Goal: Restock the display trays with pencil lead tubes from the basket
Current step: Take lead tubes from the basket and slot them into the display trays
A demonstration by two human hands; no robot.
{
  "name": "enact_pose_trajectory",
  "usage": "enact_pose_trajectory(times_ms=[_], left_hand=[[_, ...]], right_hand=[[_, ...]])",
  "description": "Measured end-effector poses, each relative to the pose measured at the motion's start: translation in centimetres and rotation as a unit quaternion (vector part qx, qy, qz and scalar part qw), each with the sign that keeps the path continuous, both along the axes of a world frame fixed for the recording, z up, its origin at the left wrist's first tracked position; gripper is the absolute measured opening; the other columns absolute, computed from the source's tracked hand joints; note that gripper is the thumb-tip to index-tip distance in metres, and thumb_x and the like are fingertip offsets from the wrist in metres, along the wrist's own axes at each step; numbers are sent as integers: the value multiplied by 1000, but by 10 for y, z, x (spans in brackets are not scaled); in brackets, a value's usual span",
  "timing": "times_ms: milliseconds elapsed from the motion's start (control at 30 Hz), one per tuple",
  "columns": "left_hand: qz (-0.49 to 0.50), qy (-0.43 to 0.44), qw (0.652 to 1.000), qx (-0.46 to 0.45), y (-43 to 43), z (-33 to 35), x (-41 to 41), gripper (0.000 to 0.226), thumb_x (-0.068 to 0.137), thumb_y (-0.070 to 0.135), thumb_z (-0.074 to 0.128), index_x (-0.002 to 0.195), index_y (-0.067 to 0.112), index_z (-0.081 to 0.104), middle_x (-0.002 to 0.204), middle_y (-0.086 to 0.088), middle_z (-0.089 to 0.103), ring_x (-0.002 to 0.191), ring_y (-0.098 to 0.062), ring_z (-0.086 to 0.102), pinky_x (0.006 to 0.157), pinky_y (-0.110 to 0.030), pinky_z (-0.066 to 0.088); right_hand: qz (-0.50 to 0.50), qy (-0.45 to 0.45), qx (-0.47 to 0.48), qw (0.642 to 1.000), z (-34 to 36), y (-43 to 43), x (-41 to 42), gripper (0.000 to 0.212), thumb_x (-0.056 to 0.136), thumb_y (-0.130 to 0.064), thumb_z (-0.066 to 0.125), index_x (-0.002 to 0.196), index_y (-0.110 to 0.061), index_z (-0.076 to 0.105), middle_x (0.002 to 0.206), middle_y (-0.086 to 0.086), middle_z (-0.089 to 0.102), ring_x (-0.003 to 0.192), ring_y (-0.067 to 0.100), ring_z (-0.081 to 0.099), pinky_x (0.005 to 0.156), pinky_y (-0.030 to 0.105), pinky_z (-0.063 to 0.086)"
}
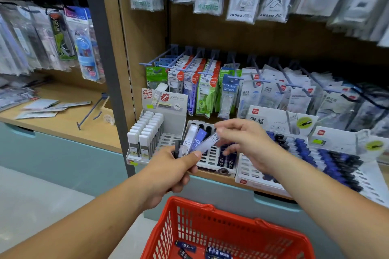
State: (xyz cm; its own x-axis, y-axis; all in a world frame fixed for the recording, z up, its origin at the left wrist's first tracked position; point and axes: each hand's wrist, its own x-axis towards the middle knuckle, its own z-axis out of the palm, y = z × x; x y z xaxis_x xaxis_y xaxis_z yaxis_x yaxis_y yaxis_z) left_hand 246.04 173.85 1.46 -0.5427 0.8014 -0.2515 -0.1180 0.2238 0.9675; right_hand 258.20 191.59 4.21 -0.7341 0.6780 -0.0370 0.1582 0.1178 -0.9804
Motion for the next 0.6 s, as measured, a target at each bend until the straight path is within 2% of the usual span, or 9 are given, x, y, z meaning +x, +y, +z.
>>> enact_pose_trajectory(times_ms=[133, 233, 333, 467, 600], left_hand=[[-67, -9, 998, 6, 2, 10, 23, 28, 98, 30, 71, 89, 10, 53, 58, 2, 53, 47, -13, 40, 46, -24, 24], [-90, -15, 996, 12, 5, 12, 37, 29, 98, 31, 71, 86, 12, 52, 56, 1, 49, 45, -13, 39, 46, -23, 22], [-81, -20, 996, 12, 12, 11, 48, 23, 99, 26, 68, 90, 13, 52, 58, -1, 54, 43, -13, 39, 44, -20, 22], [-85, -31, 995, 30, 31, 11, 60, 14, 99, 19, 64, 105, 10, 55, 66, -6, 64, 45, -15, 40, 43, -19, 23], [-75, -34, 996, 35, 52, 3, 68, 18, 98, 14, 62, 112, 3, 58, 73, -10, 70, 46, -15, 48, 42, -20, 26]], right_hand=[[-37, 37, -33, 998, 12, -10, 35, 14, 92, 0, 70, 105, -4, 73, 81, 16, 72, 68, 24, 69, 60, 31, 57], [-114, 69, -25, 991, 37, -8, 65, 22, 90, 2, 72, 111, -2, 68, 78, 16, 71, 63, 23, 67, 55, 29, 57], [-188, 88, -8, 978, 59, -4, 97, 31, 82, 1, 80, 105, -6, 61, 77, 15, 74, 60, 25, 69, 52, 29, 56], [-268, 80, 27, 960, 57, -3, 130, 25, 81, 3, 81, 95, -3, 61, 82, 22, 73, 63, 26, 71, 56, 30, 60], [-296, 70, 55, 951, 47, 6, 146, 15, 89, 6, 73, 99, 1, 63, 86, 24, 73, 71, 26, 73, 66, 31, 63]])
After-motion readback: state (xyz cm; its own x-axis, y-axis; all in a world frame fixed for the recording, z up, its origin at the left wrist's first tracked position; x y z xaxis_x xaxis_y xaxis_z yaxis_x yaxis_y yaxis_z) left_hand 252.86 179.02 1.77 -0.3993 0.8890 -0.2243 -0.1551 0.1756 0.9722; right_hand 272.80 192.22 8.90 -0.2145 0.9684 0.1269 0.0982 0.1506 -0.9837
